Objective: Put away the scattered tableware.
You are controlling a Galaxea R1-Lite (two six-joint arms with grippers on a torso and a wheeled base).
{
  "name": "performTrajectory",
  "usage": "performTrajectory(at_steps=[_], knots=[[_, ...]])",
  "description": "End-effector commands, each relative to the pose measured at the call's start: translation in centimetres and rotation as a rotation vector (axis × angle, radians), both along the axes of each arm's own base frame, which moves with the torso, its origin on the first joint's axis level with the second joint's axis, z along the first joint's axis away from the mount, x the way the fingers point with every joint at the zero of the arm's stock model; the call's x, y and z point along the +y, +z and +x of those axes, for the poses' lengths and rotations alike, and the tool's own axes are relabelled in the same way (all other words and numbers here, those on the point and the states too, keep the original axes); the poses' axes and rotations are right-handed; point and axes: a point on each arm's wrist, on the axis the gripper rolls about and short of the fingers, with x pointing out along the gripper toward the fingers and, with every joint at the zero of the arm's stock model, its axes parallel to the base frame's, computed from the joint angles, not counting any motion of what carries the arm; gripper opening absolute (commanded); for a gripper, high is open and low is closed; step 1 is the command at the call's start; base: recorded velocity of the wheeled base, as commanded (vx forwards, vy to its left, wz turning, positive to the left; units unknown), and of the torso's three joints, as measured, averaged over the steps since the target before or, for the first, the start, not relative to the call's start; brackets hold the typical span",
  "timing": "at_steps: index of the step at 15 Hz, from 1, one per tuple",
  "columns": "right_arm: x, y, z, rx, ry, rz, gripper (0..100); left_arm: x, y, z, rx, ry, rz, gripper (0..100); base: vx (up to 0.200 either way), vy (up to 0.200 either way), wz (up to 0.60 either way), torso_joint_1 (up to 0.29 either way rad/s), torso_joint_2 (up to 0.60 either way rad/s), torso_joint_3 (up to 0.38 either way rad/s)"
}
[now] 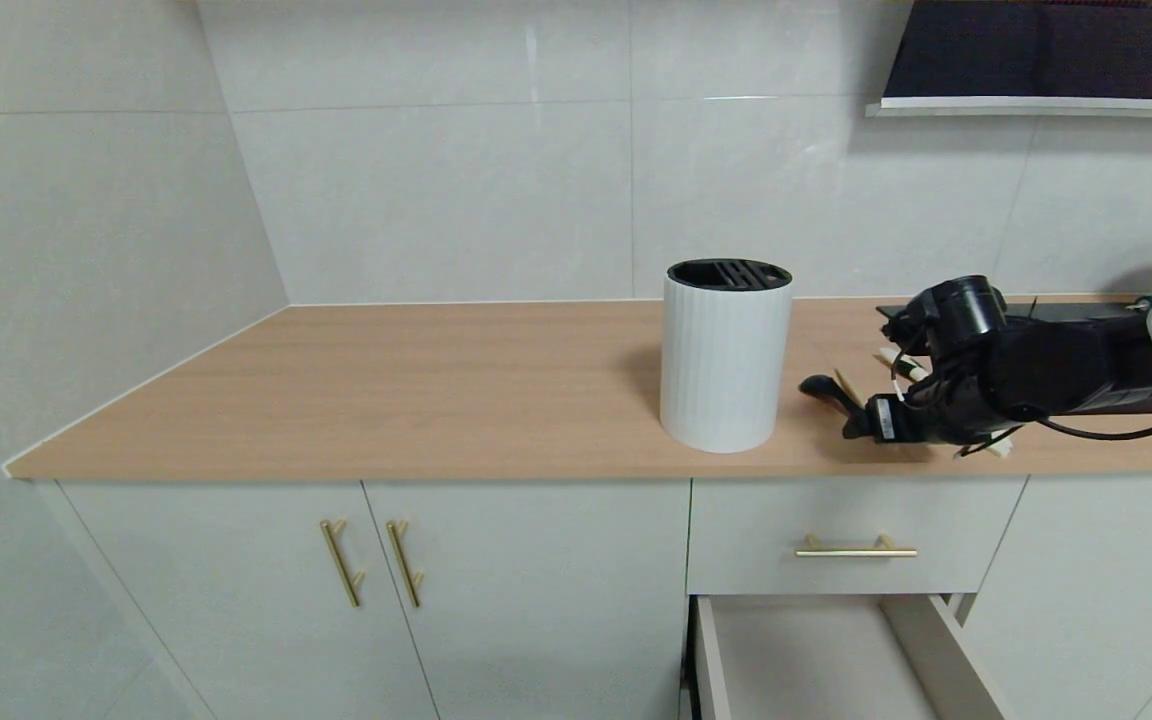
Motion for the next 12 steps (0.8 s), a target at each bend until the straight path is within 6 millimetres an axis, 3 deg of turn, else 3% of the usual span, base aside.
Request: performTrajectory(at_steps=[1,2,7,12], knots=[[0.0,-0.3,0.1,0.006,-0.001,-0.001,100,0.0,0.0,0.0,-0.001,0.0,0.0,100,0.0,0.0,0.0,0.0,0.0,0.0],[0.1,-0.3,0.1,0.007,0.001,-0.001,0,0.0,0.0,0.0,-0.001,0.0,0.0,100,0.0,0.0,0.0,0.0,0.0,0.0],[0.0,-0.4,0.2,0.012,0.002,-0.002,0,0.0,0.0,0.0,-0.001,0.0,0.0,100,0.0,0.0,0.0,0.0,0.0,0.0],[-0.3,1.5,-0.6,-0.033,-0.013,0.011,0,0.0,0.0,0.0,-0.001,0.0,0.0,100,0.0,0.0,0.0,0.0,0.0,0.0]])
